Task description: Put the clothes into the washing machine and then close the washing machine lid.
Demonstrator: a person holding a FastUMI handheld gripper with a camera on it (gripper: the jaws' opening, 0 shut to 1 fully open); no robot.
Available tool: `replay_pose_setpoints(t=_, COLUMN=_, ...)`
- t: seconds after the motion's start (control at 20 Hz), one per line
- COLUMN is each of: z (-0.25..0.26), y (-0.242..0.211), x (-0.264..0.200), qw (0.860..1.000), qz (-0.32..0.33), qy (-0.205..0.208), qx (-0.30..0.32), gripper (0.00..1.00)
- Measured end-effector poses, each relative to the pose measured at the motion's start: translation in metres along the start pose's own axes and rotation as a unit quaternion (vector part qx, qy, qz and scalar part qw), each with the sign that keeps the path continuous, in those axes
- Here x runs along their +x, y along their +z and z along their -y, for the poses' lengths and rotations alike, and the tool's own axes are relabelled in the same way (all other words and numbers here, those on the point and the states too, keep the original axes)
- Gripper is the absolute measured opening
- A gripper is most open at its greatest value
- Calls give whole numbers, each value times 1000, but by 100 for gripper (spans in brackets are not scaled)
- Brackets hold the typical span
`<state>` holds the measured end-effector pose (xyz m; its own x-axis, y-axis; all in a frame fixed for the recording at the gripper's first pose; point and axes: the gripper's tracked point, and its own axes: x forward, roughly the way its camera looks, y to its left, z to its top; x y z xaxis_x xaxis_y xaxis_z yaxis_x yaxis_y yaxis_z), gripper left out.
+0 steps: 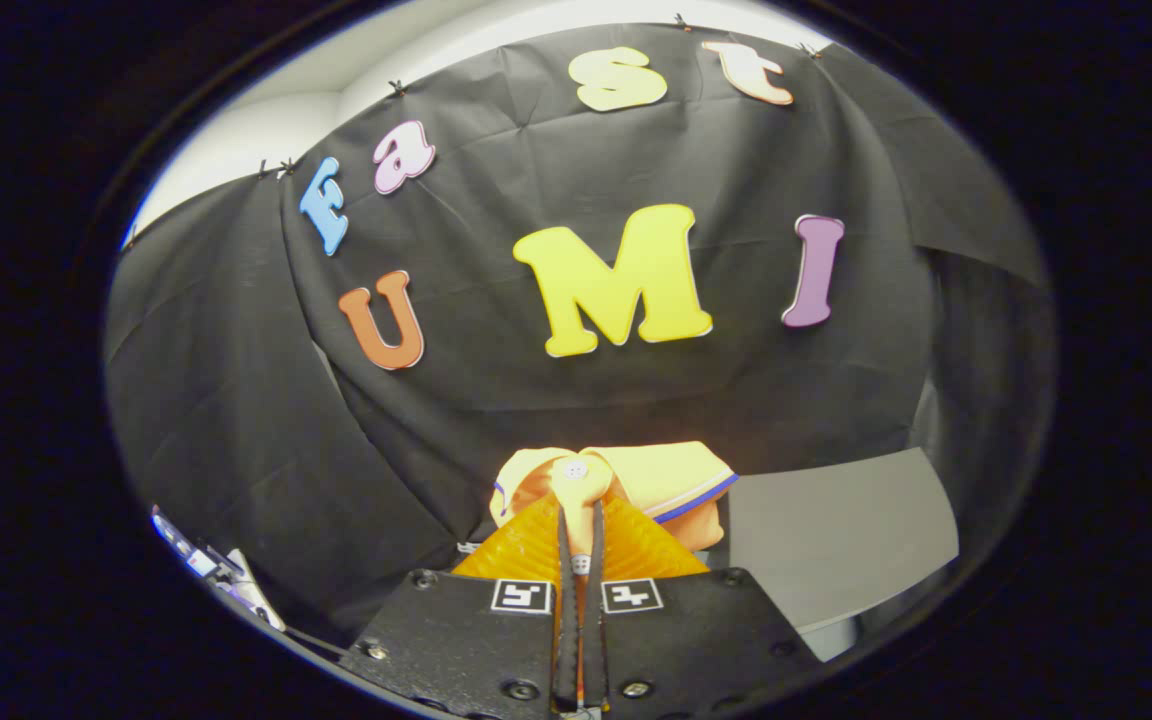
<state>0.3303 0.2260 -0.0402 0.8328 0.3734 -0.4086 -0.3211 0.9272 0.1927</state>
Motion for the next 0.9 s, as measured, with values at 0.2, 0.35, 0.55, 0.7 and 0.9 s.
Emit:
replay_pose_setpoints(t=0.2, z=-21, y=-28, x=43, qw=999, qz=-30, qy=26, qx=-4, gripper=5)
replay_pose_setpoints(t=0.35, z=-28, y=-54, x=85, qw=997, qz=-60, qy=41, qx=-4, gripper=5)
replay_pose_setpoints(t=0.55, z=-29, y=-88, x=139, qw=993, qz=-106, qy=53, qx=-8, gripper=6)
replay_pose_setpoints(t=0.7, z=-25, y=-118, x=173, qw=988, qz=-143, qy=56, qx=-5, gripper=6)
replay_pose_setpoints(t=0.9, z=-12, y=-160, x=212, qw=980, qz=-191, qy=52, qx=1, gripper=6)
